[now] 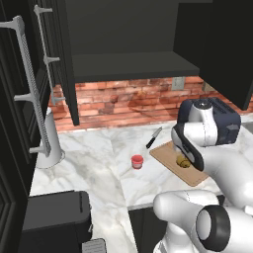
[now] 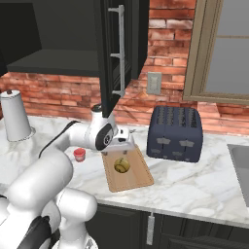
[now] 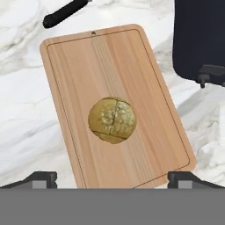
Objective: Pick the bread, place it on the cutting board, pick the jam, place it on the counter, and close the cabinet.
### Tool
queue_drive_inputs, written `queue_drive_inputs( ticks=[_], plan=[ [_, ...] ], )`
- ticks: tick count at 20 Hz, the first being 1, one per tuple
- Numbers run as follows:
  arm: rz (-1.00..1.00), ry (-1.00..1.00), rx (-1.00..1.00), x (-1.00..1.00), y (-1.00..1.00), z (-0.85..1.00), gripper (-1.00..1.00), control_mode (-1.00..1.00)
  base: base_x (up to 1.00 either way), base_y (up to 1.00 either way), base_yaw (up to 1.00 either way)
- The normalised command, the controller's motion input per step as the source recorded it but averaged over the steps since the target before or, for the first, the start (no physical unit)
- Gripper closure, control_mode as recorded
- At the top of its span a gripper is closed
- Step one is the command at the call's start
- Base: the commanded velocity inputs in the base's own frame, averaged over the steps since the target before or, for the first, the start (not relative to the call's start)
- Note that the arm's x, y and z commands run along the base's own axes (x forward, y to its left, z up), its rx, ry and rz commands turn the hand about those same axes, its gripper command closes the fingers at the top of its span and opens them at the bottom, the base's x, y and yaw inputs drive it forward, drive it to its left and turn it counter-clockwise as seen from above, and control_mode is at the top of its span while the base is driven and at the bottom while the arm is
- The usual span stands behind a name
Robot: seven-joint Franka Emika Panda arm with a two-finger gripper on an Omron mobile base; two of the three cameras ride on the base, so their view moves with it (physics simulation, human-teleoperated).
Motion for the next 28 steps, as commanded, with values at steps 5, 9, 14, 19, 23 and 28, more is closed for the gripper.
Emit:
queue_drive_inputs(
  ticks=[5,9,14,19,23,28],
  plan=[
    [0.00,-0.06,0.00,-0.12,0.12,0.26,-1.00,-1.00,0.00,0.00,0.00],
    [0.00,-0.10,0.00,-0.15,0.11,0.29,-1.00,-1.00,0.00,0.00,0.00],
    [0.00,-0.15,0.00,-0.20,0.10,0.30,-1.00,-1.00,0.00,0.00,0.00],
    [0.00,-0.20,0.00,-0.25,0.13,0.26,-1.00,-1.00,0.00,0.00,0.00],
    [0.00,-0.23,0.00,-0.33,0.15,0.26,-1.00,-1.00,0.00,0.00,0.00],
    [0.00,-0.25,0.00,-0.32,0.25,0.22,-1.00,-1.00,0.00,0.00,0.00]
  ],
)
